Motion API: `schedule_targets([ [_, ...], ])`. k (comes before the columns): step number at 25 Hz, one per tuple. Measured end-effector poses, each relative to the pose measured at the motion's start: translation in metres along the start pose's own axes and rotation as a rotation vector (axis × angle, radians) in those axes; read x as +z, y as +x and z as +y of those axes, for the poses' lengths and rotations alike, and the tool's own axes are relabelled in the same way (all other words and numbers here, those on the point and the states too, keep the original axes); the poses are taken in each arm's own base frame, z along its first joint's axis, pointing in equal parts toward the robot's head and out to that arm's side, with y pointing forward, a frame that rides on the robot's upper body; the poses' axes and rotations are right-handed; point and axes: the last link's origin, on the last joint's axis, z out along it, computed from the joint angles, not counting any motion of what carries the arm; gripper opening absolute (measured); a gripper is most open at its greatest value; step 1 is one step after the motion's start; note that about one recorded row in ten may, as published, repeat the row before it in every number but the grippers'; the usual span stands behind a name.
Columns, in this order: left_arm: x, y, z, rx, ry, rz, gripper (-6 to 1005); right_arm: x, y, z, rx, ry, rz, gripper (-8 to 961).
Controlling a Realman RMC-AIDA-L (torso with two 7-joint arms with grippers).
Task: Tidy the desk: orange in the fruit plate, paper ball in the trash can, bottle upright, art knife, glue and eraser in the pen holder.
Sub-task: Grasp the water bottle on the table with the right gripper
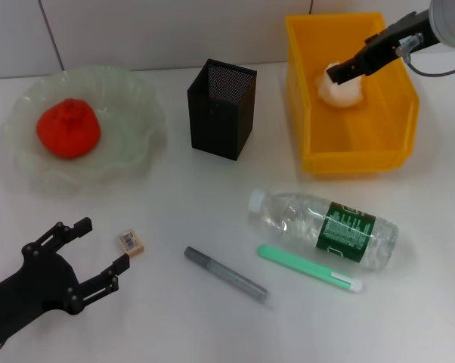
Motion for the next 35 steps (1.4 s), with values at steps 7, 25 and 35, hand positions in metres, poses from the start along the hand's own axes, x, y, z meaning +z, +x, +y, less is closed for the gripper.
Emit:
schedule_targets([
  [7, -0.001, 0.004, 0.000, 0.004, -0.012, 0.019, 856, -0.029, -0.001, 0.041, -0.121, -0.275, 0.107, 846],
  [25, 0.000, 0.003, 0.002, 0.005, -0.014, 0.018, 855, 0.006, 0.052, 0.074, -0.271, -0.340, 0.356, 844],
  [35, 0.002, 0.002, 0.003, -0.004, -0.017, 0.016, 854, 0.019, 0.060, 0.070, -0.257, -0.323, 0.407, 844],
])
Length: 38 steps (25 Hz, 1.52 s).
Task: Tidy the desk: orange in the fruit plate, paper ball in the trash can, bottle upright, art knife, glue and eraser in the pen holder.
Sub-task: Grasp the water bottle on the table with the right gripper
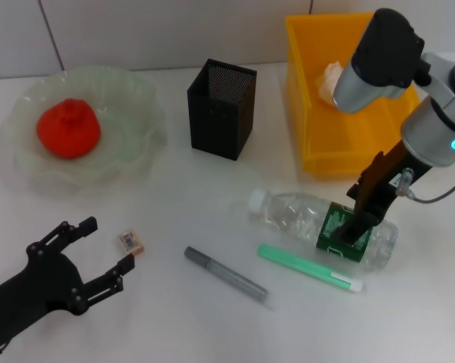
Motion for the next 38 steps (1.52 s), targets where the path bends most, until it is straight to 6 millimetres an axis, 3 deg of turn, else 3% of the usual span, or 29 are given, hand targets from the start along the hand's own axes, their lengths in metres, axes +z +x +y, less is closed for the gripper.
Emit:
schedule_targets([
  [18, 0.000, 0.000, 0.000, 0.000, 0.000, 0.000, 853, 0.040, -0.009, -0.002, 0.003, -0.030, 0.070, 844],
  [32, -0.001, 0.000, 0.000, 0.002, -0.003, -0.001, 852, 0.048, -0.006, -0.001, 0.022, -0.040, 0.076, 843],
  [38, 0.000, 0.001, 0.000, 0.004, -0.006, 0.002, 851, 0.047, -0.006, -0.001, 0.020, -0.045, 0.077, 801],
])
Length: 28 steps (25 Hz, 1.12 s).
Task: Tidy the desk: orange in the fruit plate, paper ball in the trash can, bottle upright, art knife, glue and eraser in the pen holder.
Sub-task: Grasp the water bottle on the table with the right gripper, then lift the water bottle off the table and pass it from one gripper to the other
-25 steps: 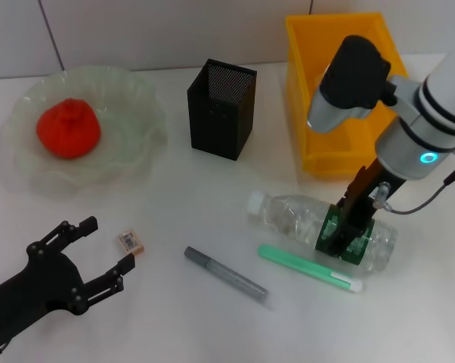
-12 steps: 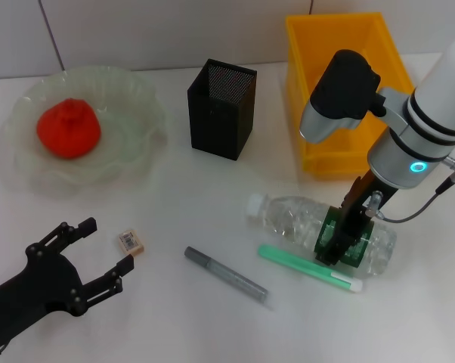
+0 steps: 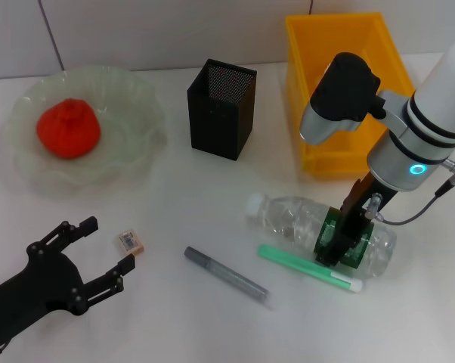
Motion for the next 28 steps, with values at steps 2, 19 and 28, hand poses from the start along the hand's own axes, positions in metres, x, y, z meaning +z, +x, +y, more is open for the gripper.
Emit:
schedule_targets([
  [2, 0.001, 0.000, 0.000, 0.001, -0.001, 0.001, 851, 0.002, 0.001, 0.001, -0.003, -0.004, 0.010, 782],
  [19, 0.005, 0.005, -0.001, 0.009, -0.017, 0.020, 850, -0.004, 0.016, -0.001, -0.003, 0.038, -0.065, 765],
  [28, 0.006, 0.008, 0.000, 0.007, -0.021, 0.040, 849, -0.025, 0.022, 0.006, -0.016, 0.058, -0.221, 762],
])
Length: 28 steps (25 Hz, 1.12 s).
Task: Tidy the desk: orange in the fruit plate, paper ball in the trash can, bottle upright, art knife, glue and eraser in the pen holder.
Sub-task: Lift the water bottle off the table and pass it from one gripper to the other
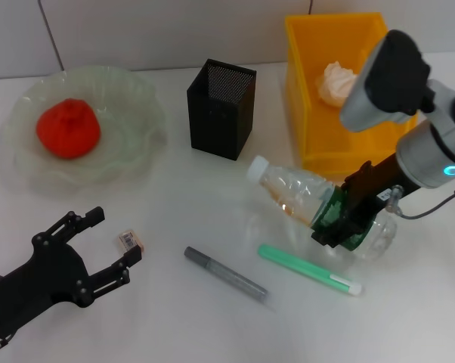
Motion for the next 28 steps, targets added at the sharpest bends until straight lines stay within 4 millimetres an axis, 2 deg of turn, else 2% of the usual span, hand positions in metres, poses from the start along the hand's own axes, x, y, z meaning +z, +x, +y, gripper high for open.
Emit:
schedule_targets([
  [6, 0.000, 0.002, 0.001, 0.000, -0.006, 0.014, 848, -0.010, 0.007, -0.001, 0.030, -0.044, -0.124, 760],
  [14, -0.005, 0.026, 0.009, -0.111, 0.016, 0.262, 848, -0.029, 0.025, 0.006, -0.041, -0.135, -0.383, 761],
  [18, -0.005, 0.030, 0.010, -0.129, 0.015, 0.295, 848, -0.036, 0.032, 0.012, -0.095, -0.176, -0.525, 761],
  [19, -0.003, 0.041, 0.011, -0.216, 0.006, 0.387, 847, -0.037, 0.033, 0.014, -0.110, -0.190, -0.560, 761],
  [22, 0.000, 0.046, 0.010, -0.278, -0.017, 0.420, 847, -0.034, 0.036, 0.020, -0.153, -0.224, -0.630, 761],
  [23, 0.006, 0.055, 0.011, -0.323, -0.079, 0.449, 847, -0.033, 0.036, 0.021, -0.163, -0.233, -0.649, 761],
  [28, 0.016, 0.060, 0.015, -0.319, -0.151, 0.446, 847, -0.023, 0.034, 0.028, -0.197, -0.282, -0.731, 760],
])
